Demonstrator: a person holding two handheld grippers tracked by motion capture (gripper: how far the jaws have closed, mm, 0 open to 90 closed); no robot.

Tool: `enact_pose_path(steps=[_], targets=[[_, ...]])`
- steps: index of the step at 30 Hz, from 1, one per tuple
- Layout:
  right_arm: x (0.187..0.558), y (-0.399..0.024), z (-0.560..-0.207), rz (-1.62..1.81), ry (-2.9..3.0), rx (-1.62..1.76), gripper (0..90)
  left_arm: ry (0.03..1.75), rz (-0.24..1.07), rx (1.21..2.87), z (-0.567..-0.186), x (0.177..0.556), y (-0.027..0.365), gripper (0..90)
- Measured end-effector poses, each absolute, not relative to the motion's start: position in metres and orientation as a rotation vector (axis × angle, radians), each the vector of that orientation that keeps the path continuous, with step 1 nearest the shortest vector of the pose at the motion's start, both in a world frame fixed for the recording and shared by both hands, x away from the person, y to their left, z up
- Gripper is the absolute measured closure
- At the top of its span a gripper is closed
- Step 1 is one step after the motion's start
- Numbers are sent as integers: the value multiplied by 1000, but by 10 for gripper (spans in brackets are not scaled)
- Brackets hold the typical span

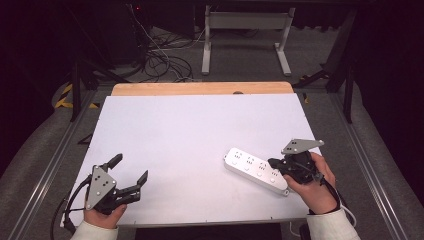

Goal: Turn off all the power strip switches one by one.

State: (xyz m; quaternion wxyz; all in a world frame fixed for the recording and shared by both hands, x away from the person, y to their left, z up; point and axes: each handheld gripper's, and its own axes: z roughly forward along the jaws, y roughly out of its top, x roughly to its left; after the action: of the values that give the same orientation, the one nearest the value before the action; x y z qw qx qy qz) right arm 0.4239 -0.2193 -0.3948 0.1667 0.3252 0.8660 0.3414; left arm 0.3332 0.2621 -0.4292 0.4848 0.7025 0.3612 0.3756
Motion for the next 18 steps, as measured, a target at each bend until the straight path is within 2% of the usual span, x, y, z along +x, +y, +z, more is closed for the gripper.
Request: enact_pose_path(steps=[18], targets=[[435, -219, -413, 809, 2602, 956, 900, 881, 919, 1712, -430, 334, 262, 133]])
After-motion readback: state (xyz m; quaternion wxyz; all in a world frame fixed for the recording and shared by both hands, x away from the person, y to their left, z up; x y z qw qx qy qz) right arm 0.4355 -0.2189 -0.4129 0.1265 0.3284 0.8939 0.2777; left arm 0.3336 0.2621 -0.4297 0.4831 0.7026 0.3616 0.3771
